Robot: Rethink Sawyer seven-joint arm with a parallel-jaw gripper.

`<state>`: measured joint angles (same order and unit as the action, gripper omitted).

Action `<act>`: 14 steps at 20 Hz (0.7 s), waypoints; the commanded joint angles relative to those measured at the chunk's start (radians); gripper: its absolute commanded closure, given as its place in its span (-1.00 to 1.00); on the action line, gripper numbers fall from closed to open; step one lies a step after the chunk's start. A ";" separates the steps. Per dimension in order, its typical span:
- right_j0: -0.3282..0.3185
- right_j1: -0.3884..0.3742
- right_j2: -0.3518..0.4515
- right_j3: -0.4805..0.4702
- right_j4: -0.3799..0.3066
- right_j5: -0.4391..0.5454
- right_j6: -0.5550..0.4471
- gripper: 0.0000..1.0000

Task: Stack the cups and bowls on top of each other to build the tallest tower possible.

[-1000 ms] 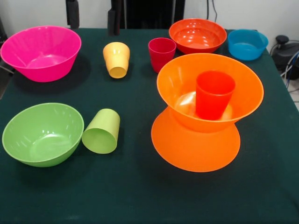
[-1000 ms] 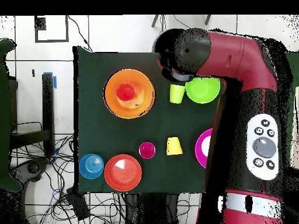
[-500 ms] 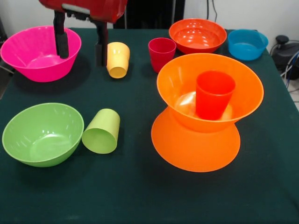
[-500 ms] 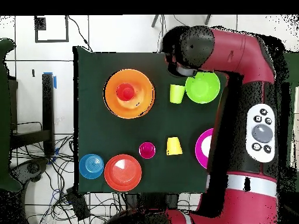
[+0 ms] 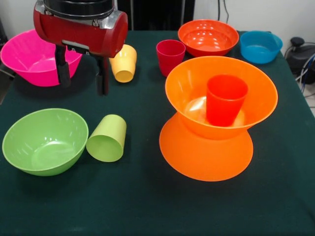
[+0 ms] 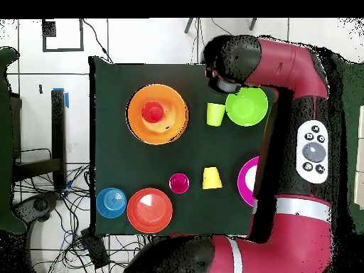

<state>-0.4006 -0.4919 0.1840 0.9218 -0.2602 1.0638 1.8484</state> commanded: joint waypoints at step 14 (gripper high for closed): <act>-0.005 -0.074 -0.020 0.184 -0.030 -0.058 -0.024 -1.00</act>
<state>-0.4008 -0.4991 0.1748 0.9423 -0.2615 1.0632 1.8484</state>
